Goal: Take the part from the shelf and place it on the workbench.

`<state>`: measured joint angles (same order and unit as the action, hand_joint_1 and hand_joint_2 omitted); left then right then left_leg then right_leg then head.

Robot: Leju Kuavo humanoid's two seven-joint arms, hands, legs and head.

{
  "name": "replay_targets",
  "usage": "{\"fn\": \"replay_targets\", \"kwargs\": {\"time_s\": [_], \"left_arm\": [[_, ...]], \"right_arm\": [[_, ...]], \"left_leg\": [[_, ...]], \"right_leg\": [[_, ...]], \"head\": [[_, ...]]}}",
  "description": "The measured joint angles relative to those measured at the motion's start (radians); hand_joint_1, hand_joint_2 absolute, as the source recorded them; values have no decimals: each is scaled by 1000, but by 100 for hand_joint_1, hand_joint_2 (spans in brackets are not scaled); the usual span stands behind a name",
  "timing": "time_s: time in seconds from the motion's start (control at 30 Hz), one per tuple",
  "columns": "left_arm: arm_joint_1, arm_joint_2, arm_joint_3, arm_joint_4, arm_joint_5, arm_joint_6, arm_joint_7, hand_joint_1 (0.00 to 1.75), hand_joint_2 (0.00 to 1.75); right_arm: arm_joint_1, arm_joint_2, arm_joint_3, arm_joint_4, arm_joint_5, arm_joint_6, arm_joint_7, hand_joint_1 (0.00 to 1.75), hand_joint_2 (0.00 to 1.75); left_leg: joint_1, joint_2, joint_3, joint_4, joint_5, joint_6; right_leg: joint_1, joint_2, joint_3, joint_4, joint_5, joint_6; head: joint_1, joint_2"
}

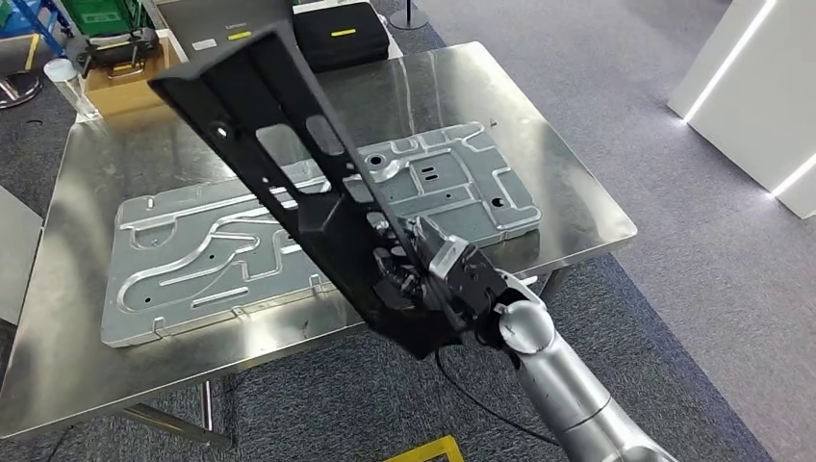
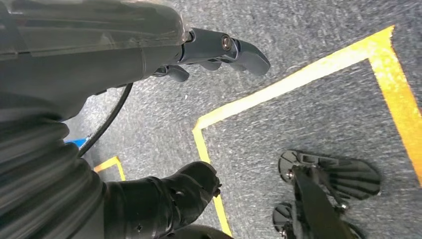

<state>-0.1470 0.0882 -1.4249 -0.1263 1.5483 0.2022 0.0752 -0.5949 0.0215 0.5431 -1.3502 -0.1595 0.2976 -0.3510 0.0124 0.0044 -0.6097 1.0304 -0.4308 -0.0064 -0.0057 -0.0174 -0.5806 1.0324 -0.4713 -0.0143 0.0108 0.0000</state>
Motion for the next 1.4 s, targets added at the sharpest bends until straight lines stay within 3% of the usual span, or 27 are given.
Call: {"fn": "replay_targets", "kwargs": {"time_s": [0.1,0.17,0.27,0.3,0.33,0.37,0.43,0.5,0.6,0.67,0.77,0.8,0.83,0.87,0.93,1.0,1.07,1.17,1.2,1.3,1.33,1.37,1.4], "left_arm": [[-1,0,-7,0,-4,-2,2,0,175],[-3,-1,-12,0,-8,-5,4,0,175],[-9,-2,-20,0,-17,-8,9,0,175],[-12,-2,-23,0,-21,-9,13,0,175],[-16,-3,-26,0,-26,-11,18,0,175],[-20,-4,-30,0,-31,-12,23,0,175],[-29,-6,-40,0,-45,-14,36,0,175],[-41,-10,-51,0,-62,-15,49,0,175],[-53,-13,-68,0,-80,-15,64,0,175],[-58,-16,-76,0,-89,-15,68,0,175],[-68,-18,-90,0,-99,-17,70,0,175],[-70,-19,-93,0,-102,-18,70,0,175],[-70,-19,-96,0,-103,-19,70,0,175],[-70,-19,-98,0,-104,-19,69,0,175],[-72,-19,-101,0,-105,-20,65,0,175],[-77,-19,-107,0,-106,-20,61,0,175],[-81,-19,-114,0,-107,-19,59,0,175],[-84,-21,-120,0,-112,-19,58,0,175],[-86,-22,-121,0,-115,-19,58,0,175],[-90,-22,-122,0,-123,-19,58,0,175],[-90,-22,-122,0,-125,-19,59,0,175],[-90,-23,-122,0,-128,-19,59,0,175],[-91,-23,-122,0,-129,-20,59,0,175]], "right_arm": [[-72,20,-13,59,11,-39,25,169,175],[-123,31,-18,100,40,-75,39,169,175],[-190,42,-19,160,159,-174,64,169,175],[-214,47,-16,189,234,-231,82,169,175],[-240,51,-13,224,317,-292,102,169,175],[-267,55,-9,260,398,-351,123,169,175],[-329,64,2,342,572,-478,168,169,175],[-393,76,27,444,797,-640,232,169,175],[-453,86,67,591,1082,-825,321,169,175],[-467,88,100,675,1217,-899,387,169,175],[-463,86,151,763,1383,-964,481,169,175],[-455,84,163,780,1427,-969,501,169,175],[-444,82,171,792,1473,-972,519,169,175],[-431,80,175,800,1518,-972,532,169,175],[-405,73,177,803,1600,-973,548,169,175],[-383,68,177,803,1633,-976,548,169,175],[-361,64,177,801,1639,-979,541,169,175],[-324,60,177,788,1642,-982,516,169,175],[-314,60,177,783,1643,-983,508,169,175],[-276,59,177,765,1643,-985,479,169,175],[-259,58,177,756,1643,-985,466,169,175],[-241,58,177,745,1643,-986,452,169,175],[-226,58,176,731,1643,-986,437,169,175]], "left_leg": [[-2,-3,2,-12,1,15],[3,-4,4,-19,6,27],[4,-6,4,-20,7,38],[4,-8,4,-19,7,38],[4,-10,3,-17,6,38],[4,-13,3,-15,6,38],[4,-19,2,-10,2,34],[0,-22,-4,-4,1,24],[1,-24,-9,-6,3,7],[3,-19,-19,21,-18,-2],[6,-12,-96,189,-99,-14],[6,-11,-123,244,-115,-16],[6,-11,-137,267,-113,-16],[6,-11,-133,251,-91,-15],[6,-10,-80,127,-20,-9],[1,-9,-29,19,16,1],[-5,-10,-17,-8,13,9],[1,-10,-9,-22,17,24],[4,-9,-5,-27,19,30],[4,-9,-3,-27,16,39],[4,-10,-3,-25,15,39],[4,-11,-3,-22,13,39],[5,-12,-3,-18,10,36]], "right_leg": [[2,-1,-3,0,0,15],[0,4,-18,34,-23,25],[-2,11,-105,213,-108,34],[-2,12,-134,265,-121,35],[-2,12,-147,284,-114,35],[-3,12,-142,265,-89,34],[-3,14,-91,142,-16,26],[1,17,-47,37,21,18],[5,17,-36,8,24,5],[1,16,-31,-1,28,-7],[0,14,-28,-4,29,-16],[1,14,-28,-4,28,-17],[1,15,-27,-3,27,-17],[2,16,-26,-3,26,-17],[2,18,-22,-1,21,-14],[4,18,-23,1,18,-7],[5,17,-26,0,18,2],[5,17,-32,18,2,18],[5,18,-49,53,-19,22],[-1,18,-141,234,-97,32],[-3,18,-162,269,-101,35],[-6,18,-165,266,-85,36],[-9,18,-148,225,-53,37]], "head": [[0,0],[1,0],[1,0],[1,0],[1,0],[1,0],[1,0],[1,0],[0,0],[0,0],[0,0],[0,0],[0,0],[0,0],[0,0],[0,0],[0,0],[1,0],[1,0],[2,0],[2,0],[2,0],[2,0]]}}
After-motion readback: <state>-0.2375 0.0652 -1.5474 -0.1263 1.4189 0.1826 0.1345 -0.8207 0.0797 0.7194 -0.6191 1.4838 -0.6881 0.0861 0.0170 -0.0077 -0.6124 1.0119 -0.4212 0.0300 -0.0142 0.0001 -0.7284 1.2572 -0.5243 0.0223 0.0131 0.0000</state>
